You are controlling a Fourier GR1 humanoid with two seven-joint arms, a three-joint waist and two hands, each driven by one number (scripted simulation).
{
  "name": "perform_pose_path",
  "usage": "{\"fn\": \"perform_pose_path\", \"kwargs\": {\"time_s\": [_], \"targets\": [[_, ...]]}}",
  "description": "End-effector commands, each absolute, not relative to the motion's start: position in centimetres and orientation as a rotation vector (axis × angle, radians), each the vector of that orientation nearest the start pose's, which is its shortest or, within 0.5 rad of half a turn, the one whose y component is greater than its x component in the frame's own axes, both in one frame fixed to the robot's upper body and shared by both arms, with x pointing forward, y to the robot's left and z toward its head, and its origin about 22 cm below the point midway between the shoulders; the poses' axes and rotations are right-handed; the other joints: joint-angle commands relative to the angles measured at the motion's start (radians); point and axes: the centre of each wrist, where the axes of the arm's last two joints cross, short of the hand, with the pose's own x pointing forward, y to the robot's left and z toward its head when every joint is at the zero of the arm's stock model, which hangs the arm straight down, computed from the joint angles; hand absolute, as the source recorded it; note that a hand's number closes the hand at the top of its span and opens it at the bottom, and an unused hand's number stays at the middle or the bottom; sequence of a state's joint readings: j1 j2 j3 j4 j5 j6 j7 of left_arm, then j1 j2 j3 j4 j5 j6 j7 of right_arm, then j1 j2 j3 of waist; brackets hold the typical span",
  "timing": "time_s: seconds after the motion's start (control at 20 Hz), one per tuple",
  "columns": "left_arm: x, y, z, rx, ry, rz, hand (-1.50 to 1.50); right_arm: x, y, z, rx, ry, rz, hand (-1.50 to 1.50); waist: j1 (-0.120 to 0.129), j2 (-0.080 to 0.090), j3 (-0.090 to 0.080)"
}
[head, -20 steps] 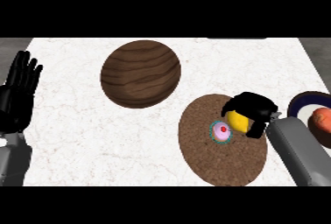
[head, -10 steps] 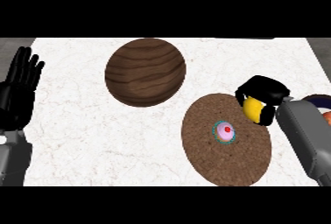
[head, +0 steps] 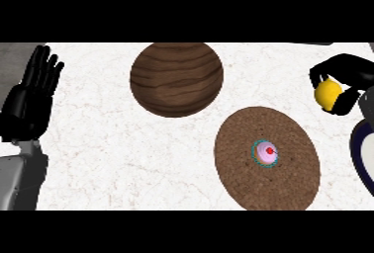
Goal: Pick the lemon from the placemat and place it in the bowl
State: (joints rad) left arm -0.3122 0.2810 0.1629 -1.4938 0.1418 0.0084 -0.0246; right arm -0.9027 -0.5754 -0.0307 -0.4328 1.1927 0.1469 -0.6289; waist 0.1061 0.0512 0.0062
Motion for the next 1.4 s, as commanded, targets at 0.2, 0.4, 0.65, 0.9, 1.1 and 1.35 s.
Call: {"fn": "perform_pose_path", "kwargs": {"time_s": [0.2, 0.4, 0.65, 0.9, 1.1, 1.35], "targets": [[31.6, 30.2, 9.5, 0.153, -1.841, -0.029, 0.0, 42.8, -39.6, 15.6, -0.907, -1.414, 1.463, 1.5, -0.004, -0.005, 0.0], [32.0, 29.8, 10.1, 0.141, -1.836, -0.036, 0.0, 43.7, -39.6, 20.2, -0.744, -1.6, 1.404, 1.5, -0.004, -0.011, -0.001], [31.9, 31.0, 8.9, 0.183, -1.816, -0.009, 0.0, 45.0, -37.1, 22.9, -0.666, -1.826, 1.364, 1.5, -0.029, -0.019, -0.004], [31.0, 30.7, 8.7, 0.183, -1.823, -0.029, 0.0, 45.6, -36.2, 25.5, -0.397, -1.949, 1.251, 1.5, -0.04, -0.031, -0.005], [31.2, 31.0, 8.2, 0.188, -1.801, -0.007, 0.0, 47.3, -30.6, 27.5, -0.239, -1.945, 1.265, 1.5, -0.046, -0.033, -0.006], [30.9, 32.8, 10.2, 0.219, -1.814, -0.004, 0.0, 48.0, -26.8, 29.0, -0.169, -1.898, 1.282, 1.5, -0.056, -0.04, -0.006]]}}
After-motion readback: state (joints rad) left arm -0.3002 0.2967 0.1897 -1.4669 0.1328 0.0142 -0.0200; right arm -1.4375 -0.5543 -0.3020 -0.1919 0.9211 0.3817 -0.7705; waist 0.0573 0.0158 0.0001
